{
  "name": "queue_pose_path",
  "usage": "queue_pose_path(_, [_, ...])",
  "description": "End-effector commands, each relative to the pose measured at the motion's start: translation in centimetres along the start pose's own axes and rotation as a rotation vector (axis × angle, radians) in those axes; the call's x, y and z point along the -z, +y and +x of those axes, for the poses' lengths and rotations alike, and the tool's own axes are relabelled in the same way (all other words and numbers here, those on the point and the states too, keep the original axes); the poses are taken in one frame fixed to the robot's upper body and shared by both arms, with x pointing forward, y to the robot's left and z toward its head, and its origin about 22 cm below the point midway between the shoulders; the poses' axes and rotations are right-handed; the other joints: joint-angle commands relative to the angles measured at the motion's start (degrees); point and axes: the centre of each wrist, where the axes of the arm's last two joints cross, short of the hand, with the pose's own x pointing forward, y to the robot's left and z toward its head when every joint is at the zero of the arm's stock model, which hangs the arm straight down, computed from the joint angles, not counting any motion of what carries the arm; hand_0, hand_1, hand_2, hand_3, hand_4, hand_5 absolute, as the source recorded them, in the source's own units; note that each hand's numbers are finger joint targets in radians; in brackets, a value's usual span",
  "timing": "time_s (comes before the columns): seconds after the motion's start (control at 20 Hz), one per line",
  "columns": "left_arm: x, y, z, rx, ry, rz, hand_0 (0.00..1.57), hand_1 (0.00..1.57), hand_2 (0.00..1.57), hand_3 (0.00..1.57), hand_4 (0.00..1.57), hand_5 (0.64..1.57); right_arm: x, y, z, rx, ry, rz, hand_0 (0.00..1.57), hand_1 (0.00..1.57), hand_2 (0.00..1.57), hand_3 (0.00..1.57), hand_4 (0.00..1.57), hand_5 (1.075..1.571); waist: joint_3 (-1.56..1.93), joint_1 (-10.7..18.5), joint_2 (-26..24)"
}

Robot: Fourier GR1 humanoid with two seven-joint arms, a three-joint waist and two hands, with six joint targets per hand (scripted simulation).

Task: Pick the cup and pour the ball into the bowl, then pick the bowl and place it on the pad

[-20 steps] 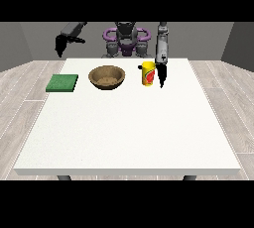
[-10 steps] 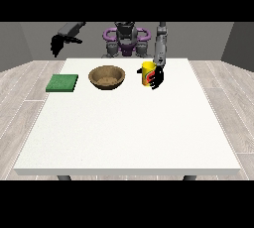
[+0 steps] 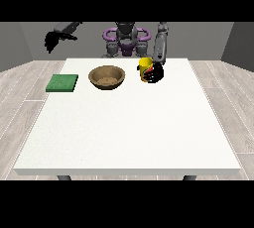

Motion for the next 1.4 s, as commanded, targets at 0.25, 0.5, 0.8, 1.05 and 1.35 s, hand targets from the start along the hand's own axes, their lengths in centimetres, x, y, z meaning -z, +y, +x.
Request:
queue_pose_path(0.25, [7.9,11.4,0.8,0.492,0.097,-0.071,1.45,1.45,1.57,1.57,1.57,1.291,-2.7,-1.5,-2.4,0.036,0.156,-0.030,0.00,0.00,0.00,0.00,0.00,1.569,-0.21,0.6,-10.8])
queue_pose_path(0.5, [11.3,6.3,4.7,0.564,0.045,-0.136,1.47,1.47,1.57,1.57,1.57,1.278,-2.2,-1.2,-4.1,0.025,0.171,-0.065,0.00,0.00,0.00,0.00,0.00,1.569,-0.31,4.0,-9.6])
queue_pose_path(0.8, [10.6,3.4,5.4,0.623,0.077,-0.171,1.49,1.49,1.57,1.57,1.57,1.274,-3.4,-2.3,-4.5,0.030,0.179,-0.062,0.00,0.00,0.00,0.00,0.00,1.569,-0.34,3.1,-10.9])
queue_pose_path(1.05, [12.4,-0.3,8.3,0.820,0.036,-0.187,1.50,1.50,1.57,1.57,1.51,1.244,-1.8,-0.7,-4.6,0.034,0.215,-0.038,0.00,0.00,0.00,0.00,0.00,1.570,-0.30,2.3,-13.4])
queue_pose_path(1.35, [13.5,-4.3,11.7,1.104,-0.123,-0.256,1.55,1.55,1.57,1.57,1.57,1.244,-3.8,-3.0,-5.6,0.046,0.255,-0.050,0.00,0.00,0.00,0.00,0.00,1.571,-0.19,2.6,-16.3])
